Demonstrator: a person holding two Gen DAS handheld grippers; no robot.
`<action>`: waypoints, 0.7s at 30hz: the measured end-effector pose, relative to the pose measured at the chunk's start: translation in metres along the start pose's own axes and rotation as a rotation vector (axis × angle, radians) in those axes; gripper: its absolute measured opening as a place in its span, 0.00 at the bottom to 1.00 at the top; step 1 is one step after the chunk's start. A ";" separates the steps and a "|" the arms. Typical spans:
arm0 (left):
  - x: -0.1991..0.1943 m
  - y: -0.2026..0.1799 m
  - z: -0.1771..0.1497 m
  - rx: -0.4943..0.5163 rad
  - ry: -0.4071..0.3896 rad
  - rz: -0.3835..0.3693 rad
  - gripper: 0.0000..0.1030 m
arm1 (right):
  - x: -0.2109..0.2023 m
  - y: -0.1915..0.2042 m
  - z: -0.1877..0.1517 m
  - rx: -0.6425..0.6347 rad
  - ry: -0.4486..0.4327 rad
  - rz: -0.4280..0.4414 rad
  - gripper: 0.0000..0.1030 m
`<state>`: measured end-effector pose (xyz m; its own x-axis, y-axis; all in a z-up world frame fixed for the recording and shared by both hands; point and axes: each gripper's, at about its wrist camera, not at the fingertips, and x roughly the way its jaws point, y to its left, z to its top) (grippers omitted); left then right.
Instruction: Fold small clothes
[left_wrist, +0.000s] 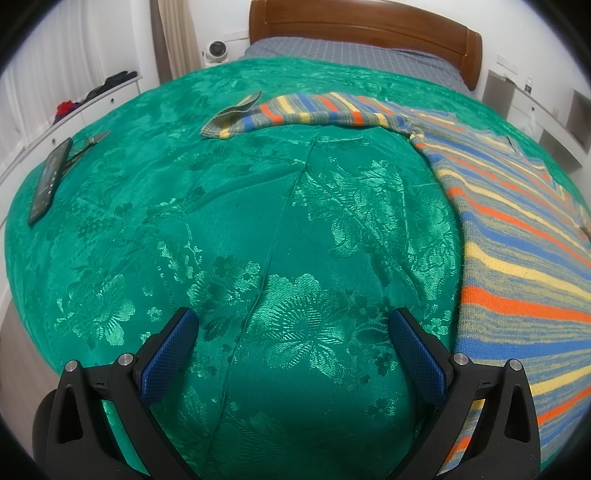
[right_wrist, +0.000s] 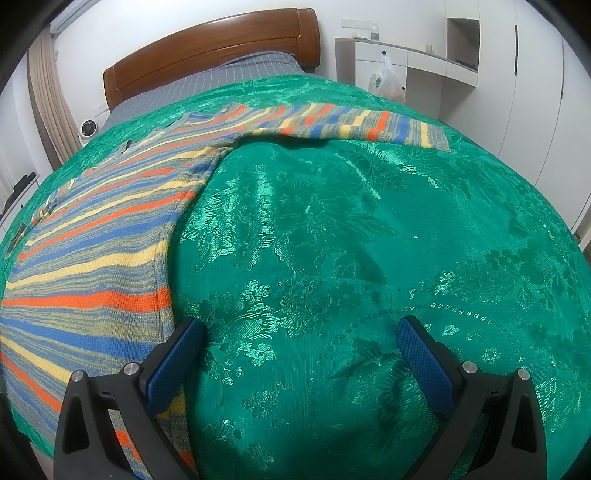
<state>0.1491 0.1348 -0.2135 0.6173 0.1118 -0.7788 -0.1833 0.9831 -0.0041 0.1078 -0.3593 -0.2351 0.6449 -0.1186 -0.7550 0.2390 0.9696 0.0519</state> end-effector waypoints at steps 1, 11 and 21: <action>0.000 0.001 0.000 0.000 0.001 -0.001 1.00 | 0.000 0.000 0.000 -0.001 0.000 0.000 1.00; 0.000 0.001 0.000 -0.001 0.002 -0.001 1.00 | -0.002 -0.001 -0.001 -0.007 -0.009 -0.007 1.00; 0.000 0.001 0.000 -0.001 0.002 -0.001 1.00 | -0.002 0.000 -0.001 -0.009 -0.012 -0.009 1.00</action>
<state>0.1492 0.1360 -0.2135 0.6158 0.1103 -0.7801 -0.1830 0.9831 -0.0054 0.1055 -0.3588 -0.2346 0.6509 -0.1301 -0.7479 0.2385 0.9704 0.0387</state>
